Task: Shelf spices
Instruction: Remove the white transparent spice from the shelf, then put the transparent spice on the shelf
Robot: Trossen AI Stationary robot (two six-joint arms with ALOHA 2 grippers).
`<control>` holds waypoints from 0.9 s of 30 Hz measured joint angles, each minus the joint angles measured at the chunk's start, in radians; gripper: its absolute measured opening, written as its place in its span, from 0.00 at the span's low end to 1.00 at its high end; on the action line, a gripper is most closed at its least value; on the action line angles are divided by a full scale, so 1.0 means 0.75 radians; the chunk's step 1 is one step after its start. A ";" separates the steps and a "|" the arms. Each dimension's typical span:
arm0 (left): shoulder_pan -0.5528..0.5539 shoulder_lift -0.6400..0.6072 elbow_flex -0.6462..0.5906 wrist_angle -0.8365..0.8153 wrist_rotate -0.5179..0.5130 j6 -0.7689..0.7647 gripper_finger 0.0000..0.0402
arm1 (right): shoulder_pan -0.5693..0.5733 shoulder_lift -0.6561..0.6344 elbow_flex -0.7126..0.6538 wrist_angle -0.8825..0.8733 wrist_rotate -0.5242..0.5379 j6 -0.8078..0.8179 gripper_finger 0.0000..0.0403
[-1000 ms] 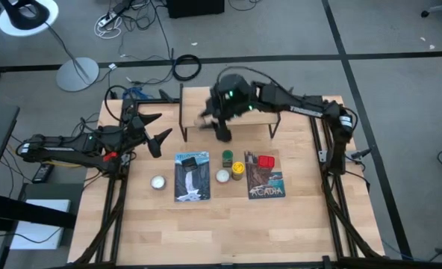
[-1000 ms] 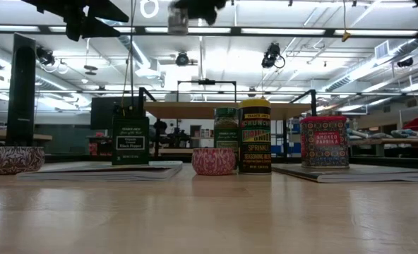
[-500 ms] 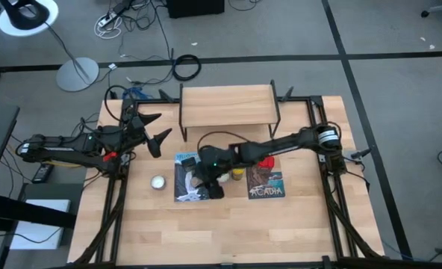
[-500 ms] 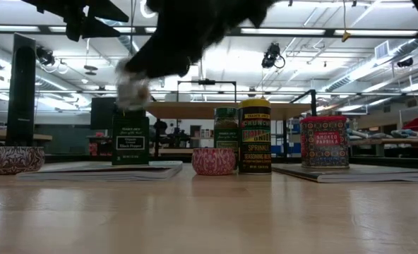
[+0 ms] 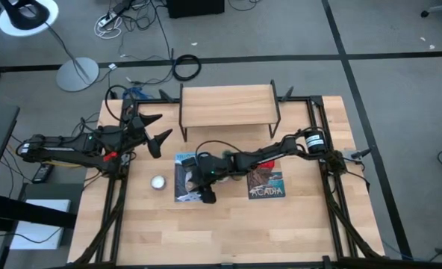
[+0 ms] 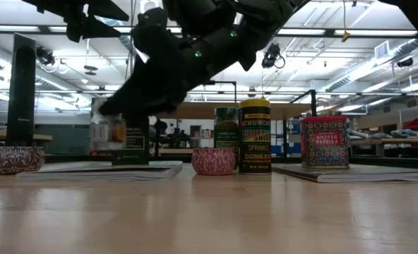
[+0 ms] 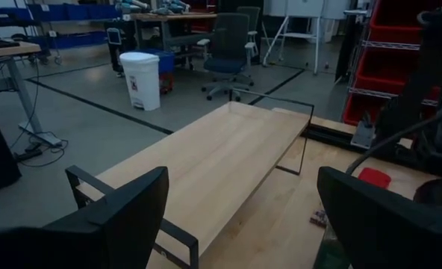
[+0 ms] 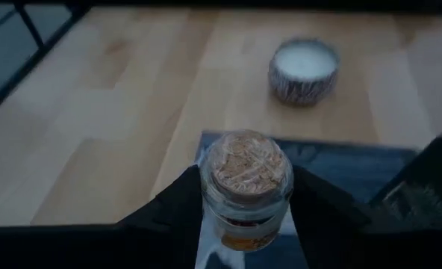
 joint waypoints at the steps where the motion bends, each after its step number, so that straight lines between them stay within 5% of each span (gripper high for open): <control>1: 0.000 0.000 0.000 0.000 0.000 -0.001 0.87 | 0.000 0.000 0.000 0.014 0.014 0.000 0.47; 6: 0.000 0.000 0.000 -0.008 0.000 -0.002 0.87 | 0.011 0.000 0.001 0.038 0.046 0.003 0.73; 9: 0.000 0.000 0.000 -0.016 0.000 -0.002 0.87 | 0.014 -0.001 0.001 0.030 0.056 0.032 0.80; 18: 0.000 0.000 0.000 -0.044 -0.001 -0.021 0.87 | 0.031 -0.219 0.002 0.032 0.127 -0.165 0.74; 27: 0.000 0.000 0.000 -0.055 -0.001 -0.020 0.87 | 0.118 -0.770 0.002 -0.142 0.599 -0.609 0.73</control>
